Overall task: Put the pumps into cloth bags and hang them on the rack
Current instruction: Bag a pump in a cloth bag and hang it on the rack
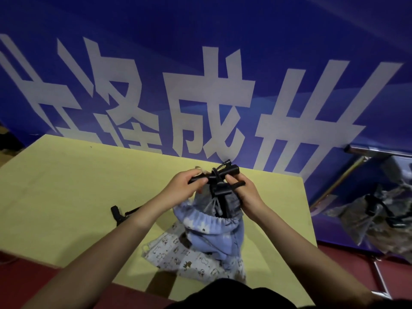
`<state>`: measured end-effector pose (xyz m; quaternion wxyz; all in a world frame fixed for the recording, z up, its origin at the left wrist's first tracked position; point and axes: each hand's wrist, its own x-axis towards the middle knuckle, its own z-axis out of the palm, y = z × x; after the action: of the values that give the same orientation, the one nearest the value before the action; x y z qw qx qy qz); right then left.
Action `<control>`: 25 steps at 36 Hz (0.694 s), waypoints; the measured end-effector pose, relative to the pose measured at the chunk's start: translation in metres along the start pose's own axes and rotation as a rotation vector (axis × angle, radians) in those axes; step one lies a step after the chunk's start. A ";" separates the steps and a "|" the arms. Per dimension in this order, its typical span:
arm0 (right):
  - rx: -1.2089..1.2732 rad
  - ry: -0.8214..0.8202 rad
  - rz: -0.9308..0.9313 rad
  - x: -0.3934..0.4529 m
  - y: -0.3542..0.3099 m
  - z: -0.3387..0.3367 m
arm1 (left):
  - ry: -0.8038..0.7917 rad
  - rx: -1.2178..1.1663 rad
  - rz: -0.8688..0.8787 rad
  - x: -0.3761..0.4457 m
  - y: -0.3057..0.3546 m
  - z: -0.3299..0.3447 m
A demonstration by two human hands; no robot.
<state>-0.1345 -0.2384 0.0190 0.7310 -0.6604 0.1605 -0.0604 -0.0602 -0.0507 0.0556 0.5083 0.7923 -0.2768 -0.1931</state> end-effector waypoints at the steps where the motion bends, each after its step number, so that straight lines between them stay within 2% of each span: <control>1: 0.012 -0.013 -0.002 -0.002 0.005 -0.004 | 0.010 -0.010 -0.013 0.001 -0.003 0.000; 4: -0.083 -0.057 0.043 -0.005 0.023 -0.016 | 0.078 -0.015 -0.042 0.002 -0.010 -0.001; 7: -0.335 -0.089 0.122 -0.014 0.035 -0.022 | 0.158 -0.009 -0.053 0.004 -0.015 0.000; 10: -0.583 0.050 0.127 -0.026 0.048 -0.025 | 0.171 -0.014 -0.074 0.003 -0.018 0.003; 13: -0.633 0.150 0.159 -0.031 0.051 -0.028 | 0.176 -0.024 -0.082 0.002 -0.019 0.005; 15: -0.618 0.062 0.248 -0.032 0.046 -0.029 | 0.169 -0.032 -0.084 0.001 -0.020 0.006; 18: -0.467 -0.038 0.383 -0.034 0.038 -0.026 | 0.161 -0.040 -0.087 0.001 -0.018 0.006; 22: -0.187 0.068 0.390 -0.032 0.030 -0.026 | 0.146 -0.056 -0.094 -0.002 -0.011 0.006; 25: -0.074 0.163 0.348 -0.028 0.016 -0.026 | 0.139 -0.077 -0.087 -0.006 -0.010 0.004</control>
<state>-0.1710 -0.2527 0.0054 0.6901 -0.6423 0.3329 0.0196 -0.0646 -0.0468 0.0448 0.5475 0.7950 -0.1985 -0.1700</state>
